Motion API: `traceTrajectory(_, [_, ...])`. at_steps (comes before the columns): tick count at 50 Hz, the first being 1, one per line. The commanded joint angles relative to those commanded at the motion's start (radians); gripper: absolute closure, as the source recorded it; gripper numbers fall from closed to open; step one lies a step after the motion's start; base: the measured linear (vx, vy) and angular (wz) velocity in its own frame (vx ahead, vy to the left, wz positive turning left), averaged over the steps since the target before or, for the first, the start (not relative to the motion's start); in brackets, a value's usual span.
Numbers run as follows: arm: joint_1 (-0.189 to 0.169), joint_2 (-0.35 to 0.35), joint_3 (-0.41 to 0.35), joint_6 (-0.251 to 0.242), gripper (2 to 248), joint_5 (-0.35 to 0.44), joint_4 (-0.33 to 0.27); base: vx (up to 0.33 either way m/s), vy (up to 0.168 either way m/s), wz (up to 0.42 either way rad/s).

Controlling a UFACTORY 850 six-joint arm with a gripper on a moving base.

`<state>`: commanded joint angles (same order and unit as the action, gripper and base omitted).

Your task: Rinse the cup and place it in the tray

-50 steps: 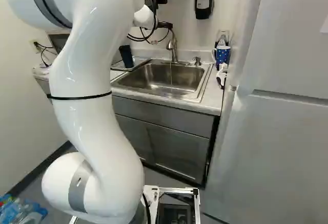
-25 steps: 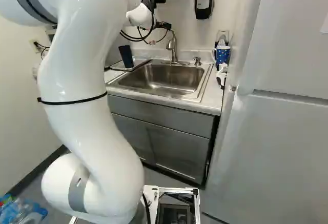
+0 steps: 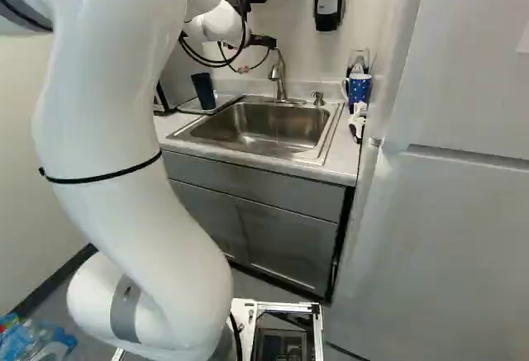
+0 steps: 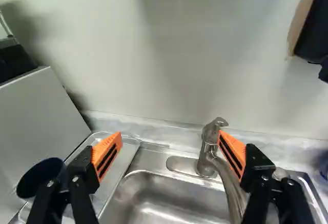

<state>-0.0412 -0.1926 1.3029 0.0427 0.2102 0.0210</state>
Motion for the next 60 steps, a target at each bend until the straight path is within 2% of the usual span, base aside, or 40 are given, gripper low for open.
traceTrajectory(32, [-0.077, 0.096, -0.103, 0.0, 3, -0.005, 0.0, 0.0, 0.0, 0.0])
traceTrajectory(60, [-0.129, 0.214, -0.224, 0.0, 3, -0.083, -0.046, 0.0, 0.0, 0.0])
